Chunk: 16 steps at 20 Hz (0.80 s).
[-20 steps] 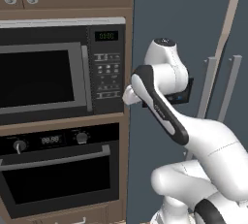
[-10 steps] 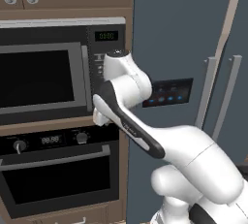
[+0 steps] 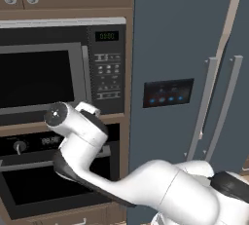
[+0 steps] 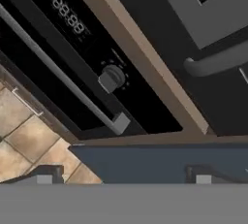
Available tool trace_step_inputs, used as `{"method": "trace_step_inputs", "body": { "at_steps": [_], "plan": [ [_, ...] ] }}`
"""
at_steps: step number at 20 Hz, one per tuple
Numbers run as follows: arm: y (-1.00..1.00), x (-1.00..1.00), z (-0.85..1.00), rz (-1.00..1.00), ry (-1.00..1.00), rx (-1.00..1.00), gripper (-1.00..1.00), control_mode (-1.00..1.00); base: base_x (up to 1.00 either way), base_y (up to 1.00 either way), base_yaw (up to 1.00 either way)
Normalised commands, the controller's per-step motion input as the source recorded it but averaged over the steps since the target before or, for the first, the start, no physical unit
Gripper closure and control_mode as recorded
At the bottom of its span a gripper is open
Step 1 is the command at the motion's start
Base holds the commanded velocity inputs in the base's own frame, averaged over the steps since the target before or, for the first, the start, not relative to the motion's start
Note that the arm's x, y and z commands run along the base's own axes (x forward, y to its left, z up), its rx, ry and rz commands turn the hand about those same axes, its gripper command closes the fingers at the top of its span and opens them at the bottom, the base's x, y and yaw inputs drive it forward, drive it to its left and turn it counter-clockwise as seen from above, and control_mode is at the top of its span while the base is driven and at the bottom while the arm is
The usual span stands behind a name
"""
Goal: Take the fish from the oven and place it on the plate on the counter.
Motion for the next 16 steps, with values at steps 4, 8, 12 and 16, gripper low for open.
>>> {"method": "trace_step_inputs", "body": {
  "at_steps": [4,8,12,16],
  "plan": [
    [0.95,-0.04,-0.69,0.15,-0.36,-0.19,-1.0,-1.0,0.0,0.0,0.0],
    [0.48,-0.04,-0.17,0.21,-0.11,-0.15,-1.0,-1.0,0.0,0.0,0.0],
    [0.35,0.0,-0.39,0.24,-0.16,-0.13,-1.0,-1.0,0.0,0.0,0.0],
    [0.04,0.14,-0.64,0.18,-0.04,-0.08,-1.0,-1.0,0.0,0.0,0.0]
  ]
}}
